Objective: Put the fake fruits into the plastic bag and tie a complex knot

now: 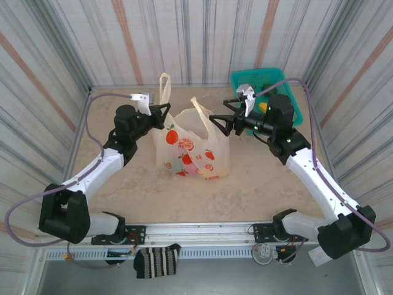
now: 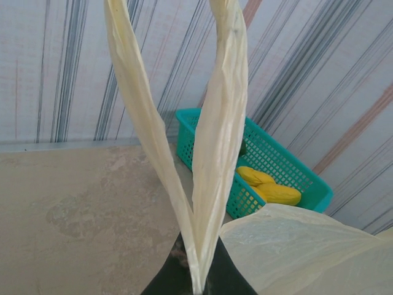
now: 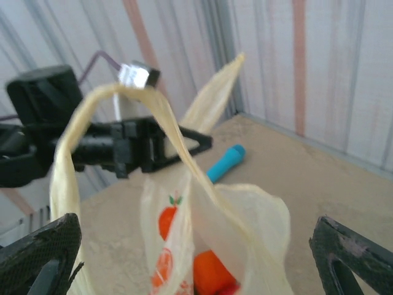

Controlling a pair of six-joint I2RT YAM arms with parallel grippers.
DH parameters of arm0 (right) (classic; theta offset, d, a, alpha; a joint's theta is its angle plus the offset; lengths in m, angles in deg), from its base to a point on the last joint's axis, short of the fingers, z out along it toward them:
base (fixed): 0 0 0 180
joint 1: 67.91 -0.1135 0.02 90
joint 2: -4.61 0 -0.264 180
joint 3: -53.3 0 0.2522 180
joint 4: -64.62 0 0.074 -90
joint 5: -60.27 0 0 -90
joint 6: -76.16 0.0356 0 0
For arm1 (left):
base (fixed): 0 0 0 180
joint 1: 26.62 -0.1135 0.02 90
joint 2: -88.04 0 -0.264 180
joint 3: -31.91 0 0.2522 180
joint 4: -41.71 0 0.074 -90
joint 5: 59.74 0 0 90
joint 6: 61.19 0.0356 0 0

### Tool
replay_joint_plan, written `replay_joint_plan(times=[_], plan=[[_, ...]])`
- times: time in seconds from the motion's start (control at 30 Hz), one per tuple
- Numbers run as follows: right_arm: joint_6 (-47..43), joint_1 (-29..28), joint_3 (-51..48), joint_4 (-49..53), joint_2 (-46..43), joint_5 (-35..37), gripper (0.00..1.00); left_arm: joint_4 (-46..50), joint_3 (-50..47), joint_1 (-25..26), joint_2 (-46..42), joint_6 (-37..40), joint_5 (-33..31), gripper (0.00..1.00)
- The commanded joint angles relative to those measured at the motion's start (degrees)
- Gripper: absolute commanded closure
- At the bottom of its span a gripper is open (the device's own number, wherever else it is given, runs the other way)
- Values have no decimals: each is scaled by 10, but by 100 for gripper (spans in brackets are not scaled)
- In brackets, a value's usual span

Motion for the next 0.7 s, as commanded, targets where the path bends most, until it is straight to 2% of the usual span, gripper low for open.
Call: replay_joint_plan(times=[0.0, 0.13, 0.23, 0.37, 0.47, 0.67], plan=[[93, 0, 125, 57, 47, -68, 6, -25, -7, -1, -26, 3, 12, 100], [163, -4, 265, 208, 142, -131, 17, -21, -7, -1, -29, 10, 11, 100], [179, -16, 300, 257, 176, -139, 28, -21, -8, -1, -30, 12, 7, 100], [220, -11, 308, 258, 192, -182, 39, -21, -8, -1, -31, 12, 9, 100], [231, -11, 309, 260, 191, -179, 45, -22, -9, -1, -31, 13, 8, 100], [265, -1, 323, 245, 201, -176, 77, -26, -9, -1, -33, 12, 10, 100]])
